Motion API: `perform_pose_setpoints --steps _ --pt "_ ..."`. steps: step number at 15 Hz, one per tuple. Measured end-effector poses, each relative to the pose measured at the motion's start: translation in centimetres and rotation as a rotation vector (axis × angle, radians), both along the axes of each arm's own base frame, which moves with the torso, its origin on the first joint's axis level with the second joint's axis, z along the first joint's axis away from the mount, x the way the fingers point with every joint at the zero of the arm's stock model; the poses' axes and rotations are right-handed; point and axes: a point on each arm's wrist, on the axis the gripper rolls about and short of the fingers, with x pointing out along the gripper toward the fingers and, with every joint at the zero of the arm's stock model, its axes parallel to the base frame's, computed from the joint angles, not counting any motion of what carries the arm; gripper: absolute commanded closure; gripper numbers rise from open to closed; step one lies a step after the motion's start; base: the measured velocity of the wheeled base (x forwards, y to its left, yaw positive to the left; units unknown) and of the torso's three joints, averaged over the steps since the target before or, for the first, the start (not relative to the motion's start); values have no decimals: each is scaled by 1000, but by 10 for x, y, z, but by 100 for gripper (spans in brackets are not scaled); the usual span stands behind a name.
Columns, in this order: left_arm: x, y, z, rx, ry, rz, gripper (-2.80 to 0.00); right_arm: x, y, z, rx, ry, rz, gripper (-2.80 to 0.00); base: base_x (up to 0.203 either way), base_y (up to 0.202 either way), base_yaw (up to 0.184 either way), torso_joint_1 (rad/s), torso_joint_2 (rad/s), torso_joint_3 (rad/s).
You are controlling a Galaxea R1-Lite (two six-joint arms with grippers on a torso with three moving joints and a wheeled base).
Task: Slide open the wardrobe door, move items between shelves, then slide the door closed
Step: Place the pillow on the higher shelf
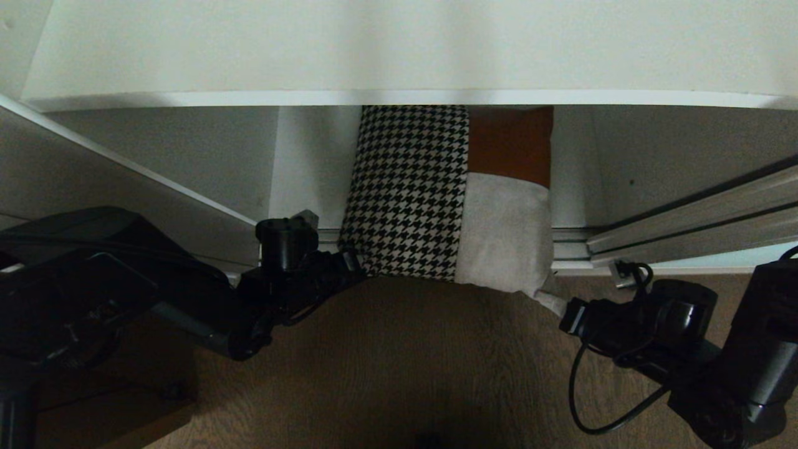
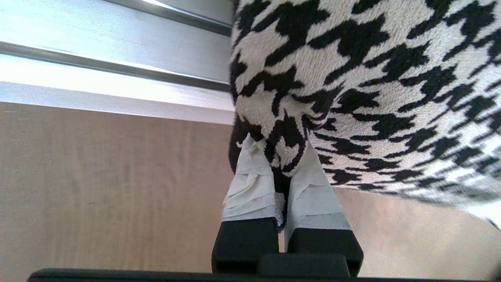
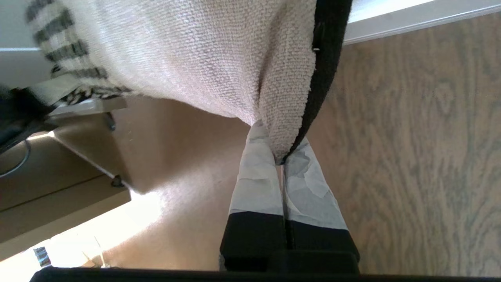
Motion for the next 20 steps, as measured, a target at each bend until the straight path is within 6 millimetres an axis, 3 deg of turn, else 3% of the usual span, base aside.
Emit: perform_pose_setpoints --steps 8,13,20 --pt "-26 -18 12 16 -70 83 0 -38 -3 41 29 -82 60 0 0 0 0 0 0 0" --pt "-46 -12 37 10 -119 85 0 -59 -6 57 42 -124 101 0 0 0 0 0 0 0" --pt "-70 -11 65 49 -202 67 0 -71 -8 77 54 -199 104 0 0 0 0 0 0 0"
